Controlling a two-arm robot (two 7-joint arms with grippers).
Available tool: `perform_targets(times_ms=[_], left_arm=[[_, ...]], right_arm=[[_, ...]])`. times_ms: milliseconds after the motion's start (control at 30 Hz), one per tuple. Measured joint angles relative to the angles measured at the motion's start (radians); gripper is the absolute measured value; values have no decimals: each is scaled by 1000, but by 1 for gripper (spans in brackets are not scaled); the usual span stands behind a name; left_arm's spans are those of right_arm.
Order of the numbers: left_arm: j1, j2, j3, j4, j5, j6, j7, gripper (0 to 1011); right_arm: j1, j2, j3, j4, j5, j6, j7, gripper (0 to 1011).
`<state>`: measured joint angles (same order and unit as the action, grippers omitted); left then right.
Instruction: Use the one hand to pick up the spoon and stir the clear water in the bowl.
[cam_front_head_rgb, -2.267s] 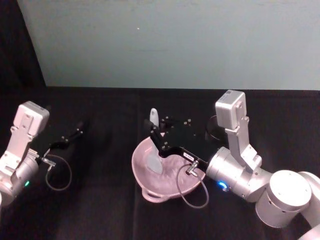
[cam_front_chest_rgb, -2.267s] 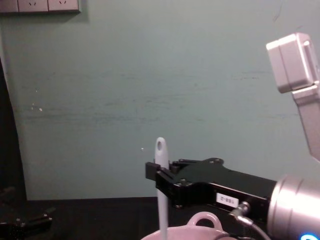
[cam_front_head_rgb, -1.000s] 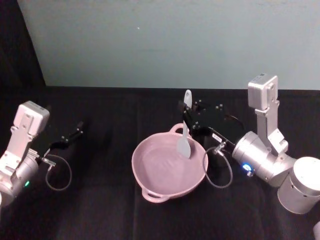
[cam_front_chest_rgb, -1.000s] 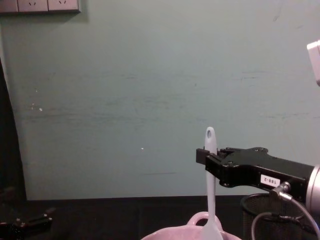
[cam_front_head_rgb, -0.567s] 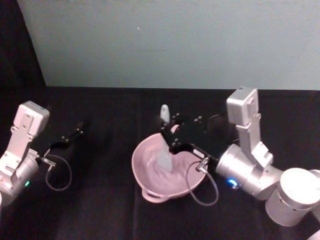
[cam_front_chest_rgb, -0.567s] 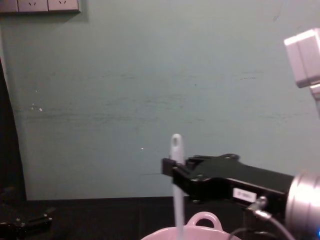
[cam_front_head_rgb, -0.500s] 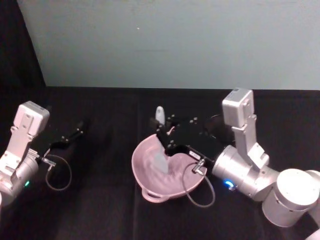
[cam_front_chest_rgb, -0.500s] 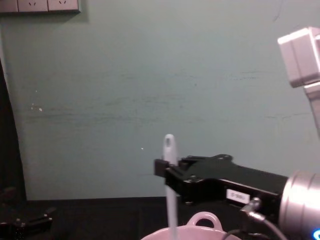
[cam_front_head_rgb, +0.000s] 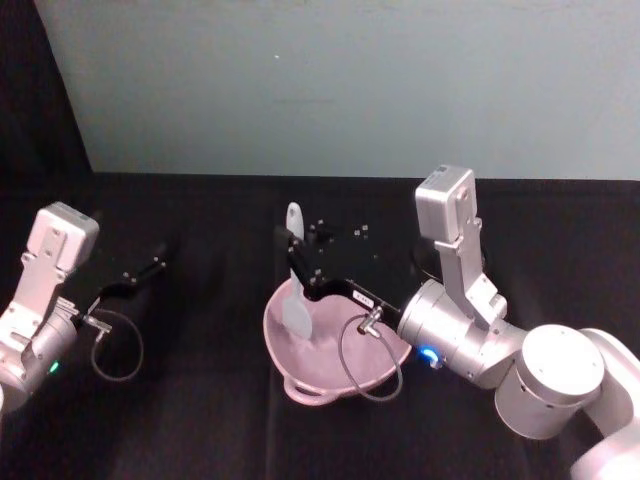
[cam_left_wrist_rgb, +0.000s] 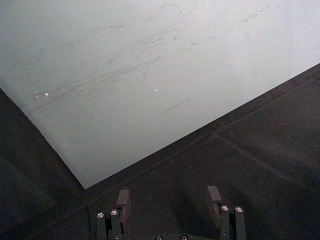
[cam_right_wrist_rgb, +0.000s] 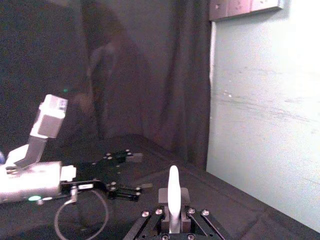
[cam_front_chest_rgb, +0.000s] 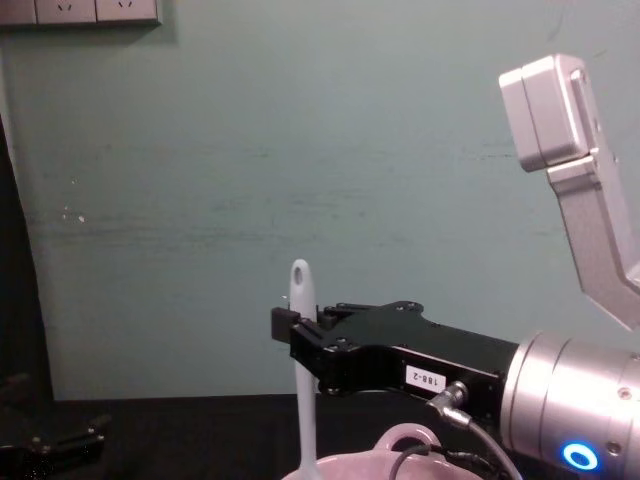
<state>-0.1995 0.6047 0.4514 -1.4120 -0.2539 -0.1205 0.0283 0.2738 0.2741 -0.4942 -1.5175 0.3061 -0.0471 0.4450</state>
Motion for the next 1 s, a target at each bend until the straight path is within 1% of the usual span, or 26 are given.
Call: perform_targets(times_ms=[200,300,433,500,600,633,733,833,1000], left_arm=[[0,0,0,0,0,0,0,1005],[0,0,0,0,0,0,0,1005],[0,0,0,0,0,0,0,1005],[0,0,0,0,0,0,0,1005],[0,0,0,0,0,0,0,1005],[0,0,0,0,0,0,0,1005],[0,0,0,0,0,0,0,1005],[0,0,0,0,0,0,0,1005],[0,0,0,0,0,0,0,1005]], right_arm=[[24,-18,18,57,5,-8,-15,120],[31,-20,26,74,6,-11,-21,120],[39,-14,48,89,2,-12,-34,120],[39,-9,56,89,1,-12,-38,120],[31,9,79,78,0,-11,-47,120],[31,9,79,78,0,-11,-47,120],[18,25,96,59,0,-8,-49,120],[8,35,103,44,-1,-5,-49,120],[-9,48,104,19,-5,2,-44,120]])
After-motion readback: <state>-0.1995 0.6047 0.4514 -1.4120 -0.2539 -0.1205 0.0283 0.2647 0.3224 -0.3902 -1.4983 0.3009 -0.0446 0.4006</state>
